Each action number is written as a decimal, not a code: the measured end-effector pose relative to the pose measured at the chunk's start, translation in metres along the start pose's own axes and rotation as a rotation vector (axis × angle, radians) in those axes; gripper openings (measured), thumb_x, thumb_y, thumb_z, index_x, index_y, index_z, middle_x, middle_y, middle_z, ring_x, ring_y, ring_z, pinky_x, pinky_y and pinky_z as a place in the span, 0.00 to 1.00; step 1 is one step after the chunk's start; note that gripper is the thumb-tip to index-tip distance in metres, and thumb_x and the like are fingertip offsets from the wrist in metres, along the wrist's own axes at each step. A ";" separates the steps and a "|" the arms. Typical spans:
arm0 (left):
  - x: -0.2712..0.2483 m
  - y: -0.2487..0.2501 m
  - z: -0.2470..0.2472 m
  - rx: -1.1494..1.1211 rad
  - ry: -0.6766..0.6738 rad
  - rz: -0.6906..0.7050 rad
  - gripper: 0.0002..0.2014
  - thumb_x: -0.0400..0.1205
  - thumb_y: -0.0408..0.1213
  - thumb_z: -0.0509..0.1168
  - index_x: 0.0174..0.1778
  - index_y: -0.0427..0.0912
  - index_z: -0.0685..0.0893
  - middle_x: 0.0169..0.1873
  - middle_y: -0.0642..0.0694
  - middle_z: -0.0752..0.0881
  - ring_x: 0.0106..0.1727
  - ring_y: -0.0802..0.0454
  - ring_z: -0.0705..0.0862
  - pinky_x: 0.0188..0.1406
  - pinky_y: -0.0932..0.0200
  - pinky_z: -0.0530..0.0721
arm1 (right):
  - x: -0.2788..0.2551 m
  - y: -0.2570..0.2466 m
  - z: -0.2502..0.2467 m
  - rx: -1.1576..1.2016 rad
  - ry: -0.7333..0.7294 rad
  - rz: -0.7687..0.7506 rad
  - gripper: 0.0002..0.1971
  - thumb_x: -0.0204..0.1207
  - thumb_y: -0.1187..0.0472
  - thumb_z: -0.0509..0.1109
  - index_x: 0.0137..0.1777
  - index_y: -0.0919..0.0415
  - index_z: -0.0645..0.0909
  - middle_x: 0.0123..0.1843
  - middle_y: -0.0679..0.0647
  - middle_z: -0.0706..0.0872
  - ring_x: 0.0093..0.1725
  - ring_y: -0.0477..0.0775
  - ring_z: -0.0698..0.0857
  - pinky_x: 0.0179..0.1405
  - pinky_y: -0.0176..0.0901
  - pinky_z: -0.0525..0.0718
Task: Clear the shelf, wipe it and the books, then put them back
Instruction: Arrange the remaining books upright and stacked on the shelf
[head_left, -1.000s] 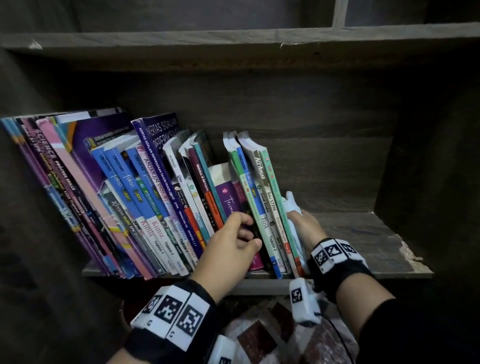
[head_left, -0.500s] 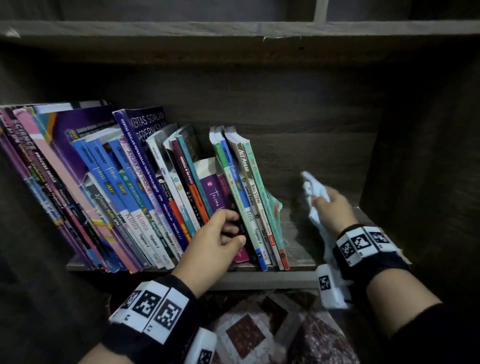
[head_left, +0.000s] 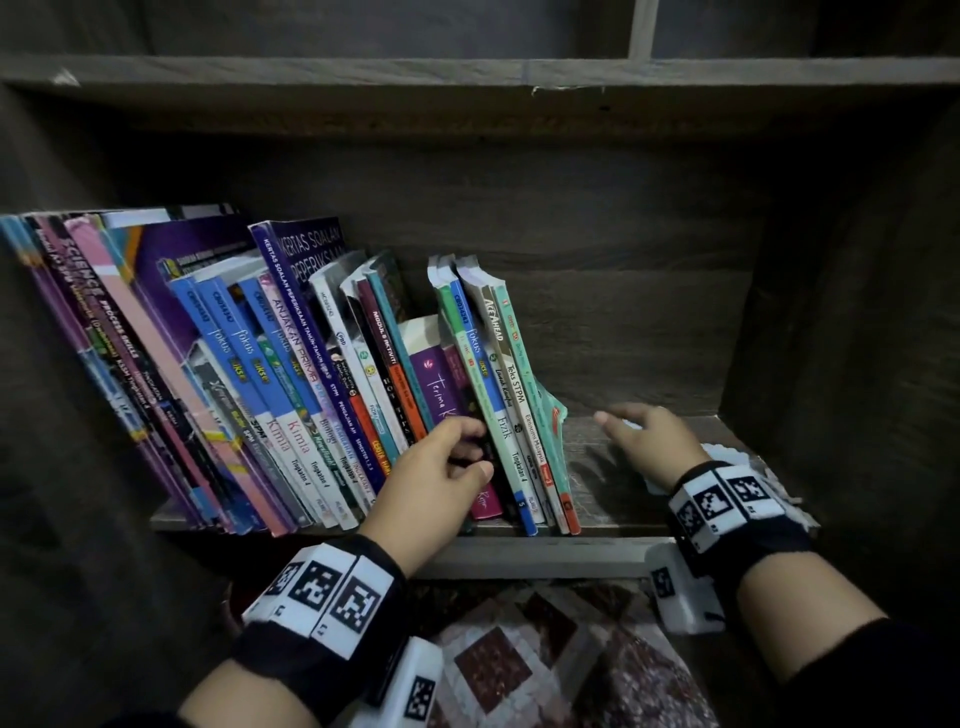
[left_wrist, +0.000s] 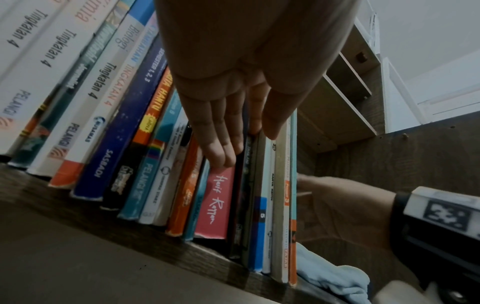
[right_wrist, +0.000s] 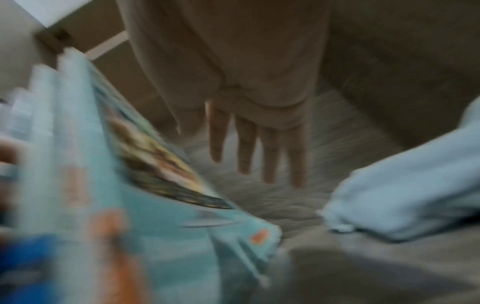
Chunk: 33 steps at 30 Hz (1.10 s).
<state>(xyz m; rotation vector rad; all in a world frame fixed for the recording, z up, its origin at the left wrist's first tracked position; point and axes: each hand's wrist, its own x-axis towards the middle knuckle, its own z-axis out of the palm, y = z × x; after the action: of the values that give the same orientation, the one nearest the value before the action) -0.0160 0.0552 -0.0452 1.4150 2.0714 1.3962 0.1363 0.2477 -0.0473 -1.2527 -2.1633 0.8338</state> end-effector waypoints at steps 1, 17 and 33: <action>-0.001 0.000 -0.001 0.005 -0.002 0.004 0.16 0.83 0.37 0.66 0.66 0.55 0.78 0.53 0.57 0.83 0.50 0.64 0.82 0.40 0.72 0.78 | -0.007 -0.009 0.004 0.104 -0.001 -0.070 0.20 0.83 0.50 0.63 0.71 0.57 0.79 0.68 0.53 0.83 0.65 0.50 0.79 0.61 0.38 0.72; -0.004 0.008 -0.033 -0.048 0.190 0.117 0.20 0.84 0.35 0.64 0.71 0.55 0.76 0.48 0.55 0.85 0.51 0.59 0.84 0.56 0.58 0.84 | -0.056 -0.068 0.040 0.286 0.075 -0.413 0.23 0.82 0.57 0.66 0.76 0.43 0.72 0.62 0.42 0.86 0.58 0.39 0.83 0.49 0.22 0.79; 0.005 0.026 -0.003 -0.018 0.265 0.290 0.22 0.83 0.35 0.65 0.73 0.58 0.75 0.42 0.57 0.84 0.46 0.67 0.82 0.48 0.71 0.81 | -0.037 -0.037 0.036 0.016 -0.131 -0.299 0.35 0.72 0.53 0.77 0.78 0.39 0.68 0.66 0.44 0.84 0.66 0.44 0.80 0.64 0.43 0.80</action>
<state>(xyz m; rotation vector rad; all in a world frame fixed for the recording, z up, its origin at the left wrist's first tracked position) -0.0054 0.0590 -0.0210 1.6531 2.0596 1.7988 0.1071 0.1913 -0.0498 -0.8564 -2.3658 0.8223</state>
